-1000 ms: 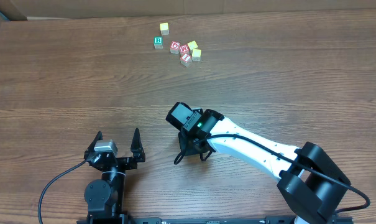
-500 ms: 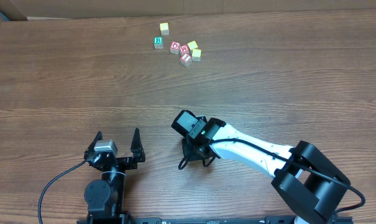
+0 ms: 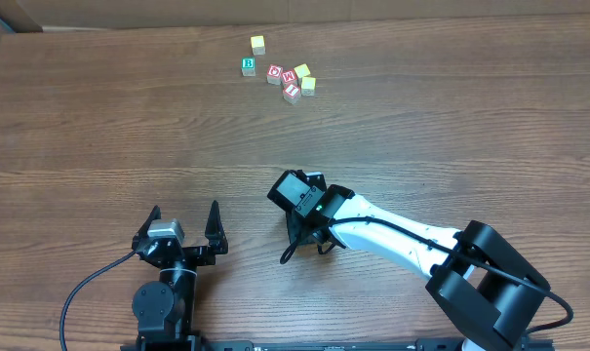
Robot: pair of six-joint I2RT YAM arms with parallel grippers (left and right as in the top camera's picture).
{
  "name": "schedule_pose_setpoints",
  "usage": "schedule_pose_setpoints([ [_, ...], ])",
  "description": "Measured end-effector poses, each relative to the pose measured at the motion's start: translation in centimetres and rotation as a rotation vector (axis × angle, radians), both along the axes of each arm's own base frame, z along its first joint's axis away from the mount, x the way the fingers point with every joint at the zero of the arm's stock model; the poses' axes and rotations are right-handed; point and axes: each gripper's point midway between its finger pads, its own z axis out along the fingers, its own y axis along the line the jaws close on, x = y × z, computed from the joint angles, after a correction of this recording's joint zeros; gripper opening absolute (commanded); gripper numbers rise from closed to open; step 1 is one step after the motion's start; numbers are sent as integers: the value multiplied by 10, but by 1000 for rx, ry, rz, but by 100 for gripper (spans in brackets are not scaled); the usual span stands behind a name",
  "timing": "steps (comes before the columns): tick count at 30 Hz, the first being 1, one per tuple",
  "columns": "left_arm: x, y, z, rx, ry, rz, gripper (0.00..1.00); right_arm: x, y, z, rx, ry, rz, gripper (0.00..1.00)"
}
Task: Flip 4 blocks
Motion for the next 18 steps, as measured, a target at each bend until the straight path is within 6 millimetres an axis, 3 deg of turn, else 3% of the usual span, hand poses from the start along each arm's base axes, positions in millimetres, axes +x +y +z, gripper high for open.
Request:
schedule_pose_setpoints([
  [18, 0, 0, 0, 0, 0, 0, 100, 15, 7, 5, 24, -70, -11, 13],
])
